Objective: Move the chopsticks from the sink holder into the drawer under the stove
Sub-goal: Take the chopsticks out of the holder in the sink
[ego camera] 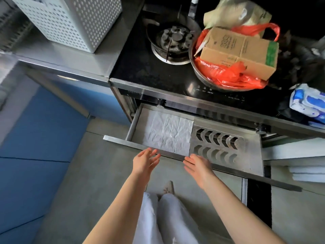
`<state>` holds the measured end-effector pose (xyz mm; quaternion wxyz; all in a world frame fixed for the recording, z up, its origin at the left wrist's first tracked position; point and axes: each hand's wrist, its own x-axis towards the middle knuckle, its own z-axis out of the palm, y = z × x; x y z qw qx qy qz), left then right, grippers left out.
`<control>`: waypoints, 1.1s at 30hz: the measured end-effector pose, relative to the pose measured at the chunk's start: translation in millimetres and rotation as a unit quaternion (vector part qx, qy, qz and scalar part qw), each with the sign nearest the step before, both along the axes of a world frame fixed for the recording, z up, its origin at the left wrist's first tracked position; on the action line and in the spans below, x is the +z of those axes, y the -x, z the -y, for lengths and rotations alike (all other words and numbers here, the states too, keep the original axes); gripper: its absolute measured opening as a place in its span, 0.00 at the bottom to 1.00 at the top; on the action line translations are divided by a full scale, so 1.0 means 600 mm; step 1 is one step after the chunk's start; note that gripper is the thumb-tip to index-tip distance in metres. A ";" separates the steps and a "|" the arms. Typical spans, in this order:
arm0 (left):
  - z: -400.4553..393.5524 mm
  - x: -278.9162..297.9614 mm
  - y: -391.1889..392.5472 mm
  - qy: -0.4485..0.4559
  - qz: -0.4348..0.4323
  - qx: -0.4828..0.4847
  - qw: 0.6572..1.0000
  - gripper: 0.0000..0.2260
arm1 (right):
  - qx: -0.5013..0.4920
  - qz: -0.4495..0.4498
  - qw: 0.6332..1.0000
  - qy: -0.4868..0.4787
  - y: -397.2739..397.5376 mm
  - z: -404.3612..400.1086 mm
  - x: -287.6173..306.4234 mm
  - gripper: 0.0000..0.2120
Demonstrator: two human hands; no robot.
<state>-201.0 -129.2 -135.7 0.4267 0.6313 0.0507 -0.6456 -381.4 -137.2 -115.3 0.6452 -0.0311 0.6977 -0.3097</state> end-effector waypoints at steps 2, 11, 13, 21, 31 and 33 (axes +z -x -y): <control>-0.012 0.022 -0.021 0.016 0.049 -0.016 0.999 0.05 | 0.038 -0.009 0.999 0.017 -0.025 -0.002 0.016 0.05; -0.120 0.092 -0.145 0.066 0.212 0.009 0.975 0.10 | 0.171 0.001 0.982 0.083 -0.185 -0.050 0.079 0.16; -0.145 0.094 -0.165 0.062 0.243 -0.005 0.968 0.10 | 0.196 -0.004 0.976 0.091 -0.212 -0.064 0.083 0.16; -0.346 0.142 -0.359 0.058 0.308 0.024 0.949 0.09 | 0.340 -0.031 0.932 0.121 -0.426 -0.214 0.102 0.16; -0.596 0.185 -0.555 -0.008 0.395 0.127 0.910 0.08 | 0.579 -0.092 0.777 0.229 -0.699 -0.410 0.139 0.16; -0.635 0.190 -0.589 -0.021 0.407 0.151 0.900 0.07 | 0.609 -0.081 0.748 0.251 -0.749 -0.437 0.148 0.15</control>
